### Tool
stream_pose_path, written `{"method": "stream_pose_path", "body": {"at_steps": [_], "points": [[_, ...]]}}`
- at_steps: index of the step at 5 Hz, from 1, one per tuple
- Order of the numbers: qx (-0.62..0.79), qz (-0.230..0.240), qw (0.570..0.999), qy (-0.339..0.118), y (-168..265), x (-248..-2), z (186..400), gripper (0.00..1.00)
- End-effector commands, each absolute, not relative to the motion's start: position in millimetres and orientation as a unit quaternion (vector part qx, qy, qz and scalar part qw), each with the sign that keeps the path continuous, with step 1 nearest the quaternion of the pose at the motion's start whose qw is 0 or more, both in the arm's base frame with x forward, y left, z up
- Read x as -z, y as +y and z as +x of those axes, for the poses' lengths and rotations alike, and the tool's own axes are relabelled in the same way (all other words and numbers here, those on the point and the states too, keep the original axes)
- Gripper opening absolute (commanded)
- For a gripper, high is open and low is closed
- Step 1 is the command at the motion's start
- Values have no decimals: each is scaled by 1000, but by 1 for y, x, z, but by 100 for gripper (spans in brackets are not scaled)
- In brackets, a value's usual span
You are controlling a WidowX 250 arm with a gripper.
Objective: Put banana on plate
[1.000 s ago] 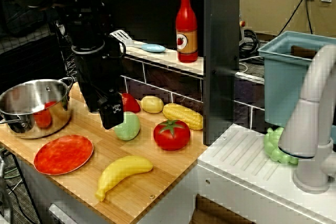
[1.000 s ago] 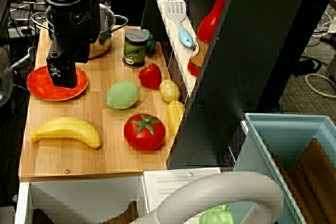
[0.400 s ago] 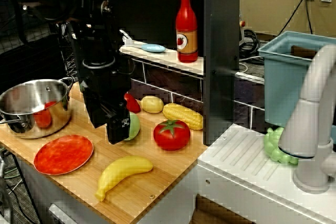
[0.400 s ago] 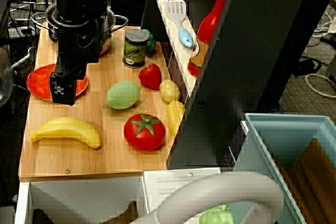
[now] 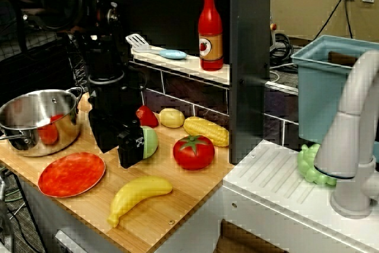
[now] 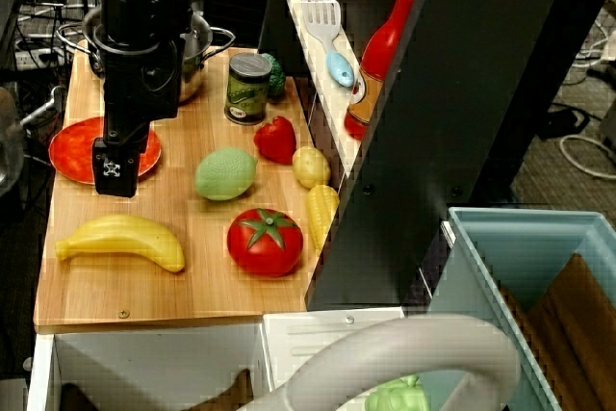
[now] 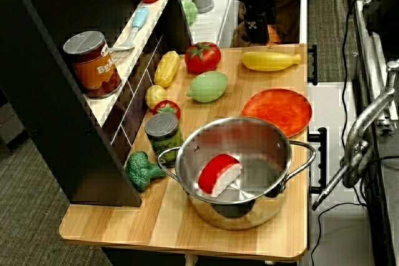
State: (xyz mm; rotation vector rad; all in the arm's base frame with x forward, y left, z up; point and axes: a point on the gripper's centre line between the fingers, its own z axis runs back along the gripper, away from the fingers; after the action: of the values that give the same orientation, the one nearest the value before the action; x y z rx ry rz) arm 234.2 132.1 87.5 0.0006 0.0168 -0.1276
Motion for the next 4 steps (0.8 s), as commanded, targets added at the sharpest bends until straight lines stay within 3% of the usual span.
{"method": "stream_pose_path", "body": {"at_steps": [1, 4], "points": [[29, -6, 1000, -9, 137, -77, 231, 100], [36, -7, 999, -25, 132, -64, 223, 100]]}}
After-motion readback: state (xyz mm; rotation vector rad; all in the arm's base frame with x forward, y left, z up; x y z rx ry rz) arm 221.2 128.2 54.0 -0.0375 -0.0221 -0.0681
